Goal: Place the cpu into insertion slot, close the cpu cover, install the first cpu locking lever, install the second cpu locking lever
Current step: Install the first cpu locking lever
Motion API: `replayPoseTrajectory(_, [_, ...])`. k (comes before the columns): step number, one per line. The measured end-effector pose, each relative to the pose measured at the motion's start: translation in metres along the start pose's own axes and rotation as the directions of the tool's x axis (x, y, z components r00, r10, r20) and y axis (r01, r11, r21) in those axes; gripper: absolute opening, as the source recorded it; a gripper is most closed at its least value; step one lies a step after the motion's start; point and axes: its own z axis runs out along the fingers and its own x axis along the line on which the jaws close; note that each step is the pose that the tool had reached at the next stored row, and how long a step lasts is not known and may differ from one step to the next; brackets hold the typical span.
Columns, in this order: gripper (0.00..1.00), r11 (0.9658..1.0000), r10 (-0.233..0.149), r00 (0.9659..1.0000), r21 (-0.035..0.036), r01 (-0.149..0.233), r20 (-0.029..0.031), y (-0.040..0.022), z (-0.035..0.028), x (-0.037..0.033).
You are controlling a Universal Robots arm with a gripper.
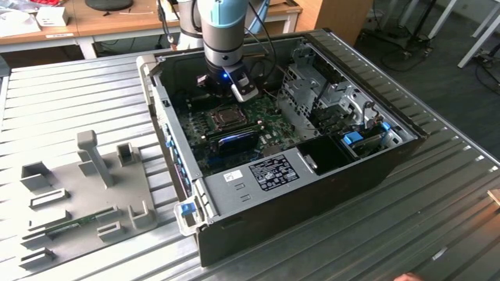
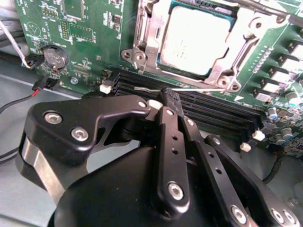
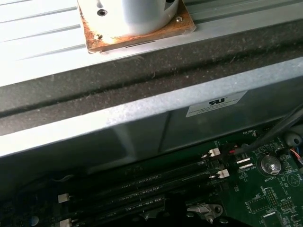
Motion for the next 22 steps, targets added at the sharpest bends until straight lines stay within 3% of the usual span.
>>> replayPoseTrajectory(22, [0.10,1.0000,0.000,1.0000,0.0001,0.000,-0.0001,-0.0001,0.0009,-0.0008])
